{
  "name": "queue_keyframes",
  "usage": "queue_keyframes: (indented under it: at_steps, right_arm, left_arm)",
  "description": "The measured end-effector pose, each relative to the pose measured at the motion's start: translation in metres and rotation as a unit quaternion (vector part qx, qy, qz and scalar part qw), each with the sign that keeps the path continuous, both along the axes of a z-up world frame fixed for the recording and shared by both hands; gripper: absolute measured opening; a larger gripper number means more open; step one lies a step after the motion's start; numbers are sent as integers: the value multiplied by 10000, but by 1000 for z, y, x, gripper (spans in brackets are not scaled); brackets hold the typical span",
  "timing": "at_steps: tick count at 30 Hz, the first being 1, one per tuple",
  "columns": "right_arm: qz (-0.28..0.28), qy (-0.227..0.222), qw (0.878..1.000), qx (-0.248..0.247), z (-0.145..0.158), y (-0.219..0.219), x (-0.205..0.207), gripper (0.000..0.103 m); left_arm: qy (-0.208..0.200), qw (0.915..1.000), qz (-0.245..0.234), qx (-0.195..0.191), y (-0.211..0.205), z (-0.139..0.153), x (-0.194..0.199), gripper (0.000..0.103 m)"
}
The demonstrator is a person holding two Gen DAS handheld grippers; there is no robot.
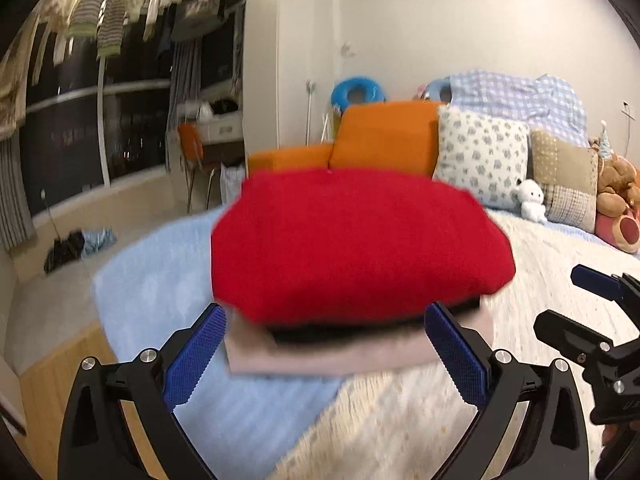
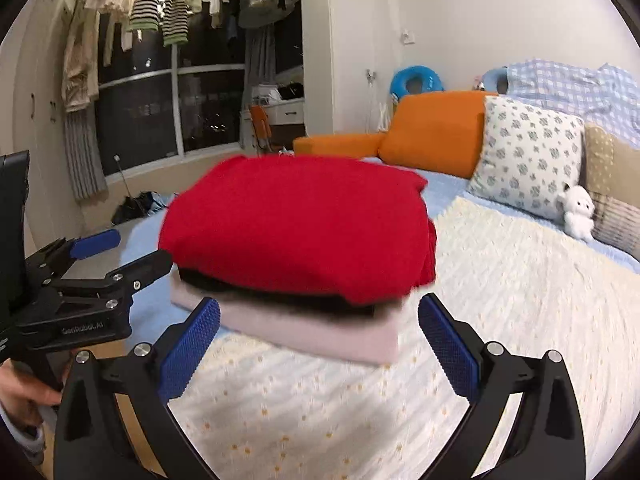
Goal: Fold large clothes
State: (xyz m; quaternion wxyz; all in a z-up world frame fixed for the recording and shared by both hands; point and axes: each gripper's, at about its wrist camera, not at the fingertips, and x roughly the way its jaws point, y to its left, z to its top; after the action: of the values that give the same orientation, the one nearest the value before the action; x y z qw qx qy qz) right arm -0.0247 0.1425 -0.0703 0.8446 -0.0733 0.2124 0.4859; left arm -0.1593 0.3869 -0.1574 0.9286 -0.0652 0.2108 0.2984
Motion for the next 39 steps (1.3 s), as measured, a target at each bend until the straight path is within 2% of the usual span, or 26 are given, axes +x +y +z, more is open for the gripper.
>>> queue_keyframes:
  at_steps: [4,10,13,20,28,33,39]
  right_arm:
    - [-244,165,9995,-105,-23,-1,-8,98]
    - [-459,77,9985,-285,-47,-1,-18,98]
    - [-484,63,9982,-339,-55,-2,-20,98]
    - [-481,123,9984,-262,-60,-4,-19,98]
    - [-441,-18,9987,-248,-56,-4,-23,98]
    - [-457,-62,9986,-244,-53,-5,-26,98]
    - [-438,-38,9987,-245,-53,-5,-26,98]
  left_arm:
    - [171,9989,388,-215,4,-29,-14,101]
    - [164,9948,502,-876,13,-58,-36,101]
    - [281,9940,643,-833,14,-67,-39,101]
    - [170,9940,505,-960,17,-66,-32,101]
    - [120,9958,359,-840,12,-56,-25,101]
    - [-115,9932,277,-1123,15,-47,-24,101]
    - [162,9928,349,-1133,15,-50,-17,101]
